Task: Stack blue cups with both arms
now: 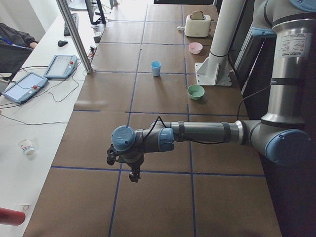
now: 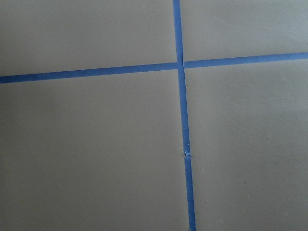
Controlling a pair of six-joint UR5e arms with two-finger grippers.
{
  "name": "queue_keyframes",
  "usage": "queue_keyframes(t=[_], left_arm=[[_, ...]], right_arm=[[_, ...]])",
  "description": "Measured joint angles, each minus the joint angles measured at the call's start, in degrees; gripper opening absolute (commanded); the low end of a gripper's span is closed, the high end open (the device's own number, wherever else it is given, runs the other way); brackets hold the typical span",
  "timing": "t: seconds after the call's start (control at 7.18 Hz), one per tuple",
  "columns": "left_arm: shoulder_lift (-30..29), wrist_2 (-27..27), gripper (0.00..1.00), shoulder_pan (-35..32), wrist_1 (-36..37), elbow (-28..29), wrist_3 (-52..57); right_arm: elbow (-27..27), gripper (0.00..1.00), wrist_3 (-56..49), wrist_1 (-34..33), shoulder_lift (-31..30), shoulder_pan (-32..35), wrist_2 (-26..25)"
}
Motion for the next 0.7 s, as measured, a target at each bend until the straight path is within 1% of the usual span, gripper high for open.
queue_keyframes(t=[0.7], left_arm=[[-0.1,0.0,1.0,0.0,0.0,0.1,-0.1]], right_arm=[[0.2,1.0,0.0,0.2,-0.1,1.5,-0.1]])
